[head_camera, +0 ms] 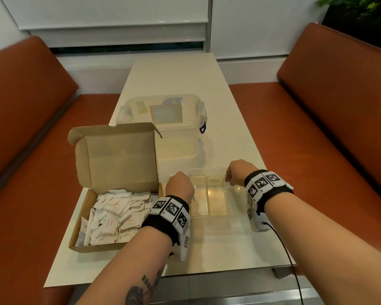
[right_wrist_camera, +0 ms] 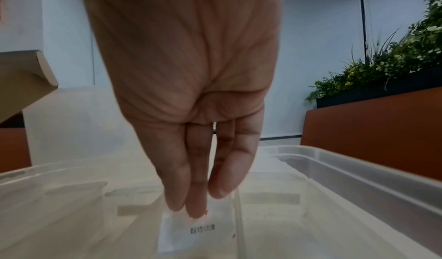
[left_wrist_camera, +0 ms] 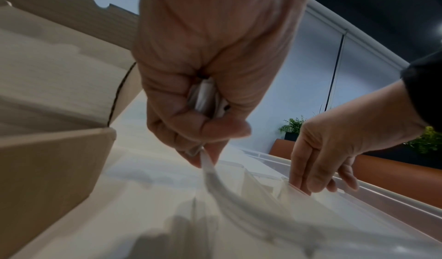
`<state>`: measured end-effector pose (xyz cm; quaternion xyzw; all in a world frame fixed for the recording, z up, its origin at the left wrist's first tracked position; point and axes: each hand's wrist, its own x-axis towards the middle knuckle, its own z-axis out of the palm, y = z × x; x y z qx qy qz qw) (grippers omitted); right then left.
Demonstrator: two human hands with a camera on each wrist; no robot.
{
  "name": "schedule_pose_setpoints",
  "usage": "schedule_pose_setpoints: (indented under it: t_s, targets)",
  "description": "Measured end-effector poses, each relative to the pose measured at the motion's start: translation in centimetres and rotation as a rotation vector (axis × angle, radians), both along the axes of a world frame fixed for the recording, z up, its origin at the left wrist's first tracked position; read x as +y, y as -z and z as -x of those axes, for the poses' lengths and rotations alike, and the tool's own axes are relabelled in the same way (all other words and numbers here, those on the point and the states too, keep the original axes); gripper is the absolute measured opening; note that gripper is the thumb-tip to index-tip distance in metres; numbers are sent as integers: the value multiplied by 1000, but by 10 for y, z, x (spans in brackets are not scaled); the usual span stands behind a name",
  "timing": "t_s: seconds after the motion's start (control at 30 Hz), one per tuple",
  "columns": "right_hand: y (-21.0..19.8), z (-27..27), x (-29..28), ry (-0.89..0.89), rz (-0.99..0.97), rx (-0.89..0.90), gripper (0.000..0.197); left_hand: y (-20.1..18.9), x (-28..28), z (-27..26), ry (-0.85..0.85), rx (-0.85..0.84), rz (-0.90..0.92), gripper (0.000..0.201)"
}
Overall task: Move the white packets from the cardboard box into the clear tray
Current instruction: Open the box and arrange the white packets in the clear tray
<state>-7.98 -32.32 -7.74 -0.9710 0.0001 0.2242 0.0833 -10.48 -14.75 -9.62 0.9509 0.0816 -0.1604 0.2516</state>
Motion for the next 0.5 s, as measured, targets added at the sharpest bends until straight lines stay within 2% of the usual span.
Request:
schedule_pose_setpoints:
  t_s: [0.2, 0.33, 0.4, 0.5]
  targets:
    - [-5, 1, 1, 6, -56, -70, 21, 0, 4, 4, -31, -47, 64, 20]
    - [-15, 3, 13, -1, -233, -200, 14, -5, 8, 0, -121, -228, 198, 19]
    - [-19, 7, 22, -12, -380, -263, 13, -13, 7, -7, -208, -260, 395, 26]
    - [-23, 13, 37, 30, -619, -319, 15, -25, 3, -11, -325, -104, 797, 40]
